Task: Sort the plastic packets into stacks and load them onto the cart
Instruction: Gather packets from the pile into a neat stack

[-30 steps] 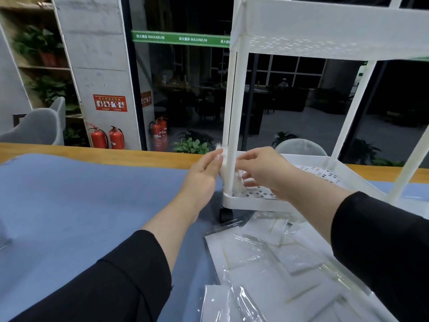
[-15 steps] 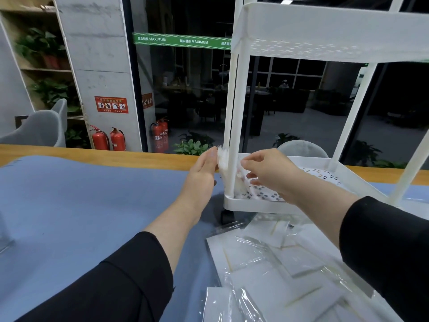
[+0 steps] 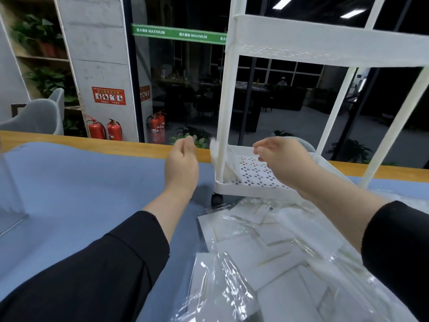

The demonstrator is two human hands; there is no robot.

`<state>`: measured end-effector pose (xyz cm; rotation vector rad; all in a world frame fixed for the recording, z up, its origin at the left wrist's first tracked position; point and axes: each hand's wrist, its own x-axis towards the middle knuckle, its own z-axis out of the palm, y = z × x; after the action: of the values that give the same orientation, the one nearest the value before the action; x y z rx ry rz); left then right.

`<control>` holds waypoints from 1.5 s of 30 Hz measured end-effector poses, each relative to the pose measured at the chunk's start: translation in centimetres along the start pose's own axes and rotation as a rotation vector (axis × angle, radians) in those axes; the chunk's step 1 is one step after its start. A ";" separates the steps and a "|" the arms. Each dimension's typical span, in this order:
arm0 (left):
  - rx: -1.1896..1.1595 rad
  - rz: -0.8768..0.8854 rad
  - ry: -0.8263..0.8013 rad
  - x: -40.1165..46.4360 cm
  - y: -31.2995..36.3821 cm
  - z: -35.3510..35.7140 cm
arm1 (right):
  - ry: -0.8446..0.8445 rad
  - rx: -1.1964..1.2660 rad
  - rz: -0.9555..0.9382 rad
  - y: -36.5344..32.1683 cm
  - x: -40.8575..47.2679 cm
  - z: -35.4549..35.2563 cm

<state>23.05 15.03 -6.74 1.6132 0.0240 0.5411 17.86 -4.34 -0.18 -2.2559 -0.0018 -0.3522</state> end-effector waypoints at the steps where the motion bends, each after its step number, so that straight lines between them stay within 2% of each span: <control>1: 0.003 -0.020 0.053 -0.3 0.4 -0.3 | -0.002 -0.051 -0.047 -0.2 -1.1 -0.8; 5: 0.020 -0.162 0.136 -2.7 2.0 -2.4 | -0.099 -0.185 -0.159 -0.4 -6.3 -3.5; 9: -0.020 -0.233 0.066 -8.0 4.3 -4.2 | -0.336 -0.347 -0.171 0.7 -11.9 -5.8; 12: 0.092 -0.222 -0.174 -11.9 6.5 -4.6 | -0.536 -0.433 -0.154 1.7 -14.9 -6.9; 15: 0.330 -0.195 -0.506 -14.6 8.6 -4.6 | -0.704 -0.457 -0.164 2.4 -16.5 -6.6; 17: 0.520 -0.104 -0.642 -16.2 9.2 -4.6 | -0.757 -0.558 -0.246 3.4 -16.7 -5.9; 22: 0.970 0.158 -0.876 -18.4 7.7 -4.9 | -0.739 -0.627 -0.336 5.6 -16.8 -5.2; 26: 0.977 0.128 -1.037 -18.4 7.1 -5.3 | -0.479 -0.582 -0.414 5.1 -16.6 -4.6; 30: 0.942 0.171 -1.021 -18.6 7.2 -5.4 | -0.313 -0.523 -0.460 5.5 -15.7 -4.2; 32: 0.913 0.188 -0.916 -19.0 7.0 -5.3 | -0.245 -0.472 -0.496 5.7 -15.5 -4.1; 36: 0.597 0.195 -0.623 -18.9 6.0 -4.7 | -0.129 -0.353 -0.504 5.5 -15.5 -4.2; 41: 0.323 0.207 -0.535 -18.5 6.9 -4.8 | -0.085 -0.064 -0.416 5.5 -15.6 -4.1; 45: 0.198 0.189 -0.456 -18.3 7.3 -5.0 | -0.055 0.233 -0.407 4.8 -15.7 -4.5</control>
<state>2.84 12.69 -5.71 1.9131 -0.4308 0.3094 2.19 -9.04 -5.01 -2.0233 -0.5104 -0.4771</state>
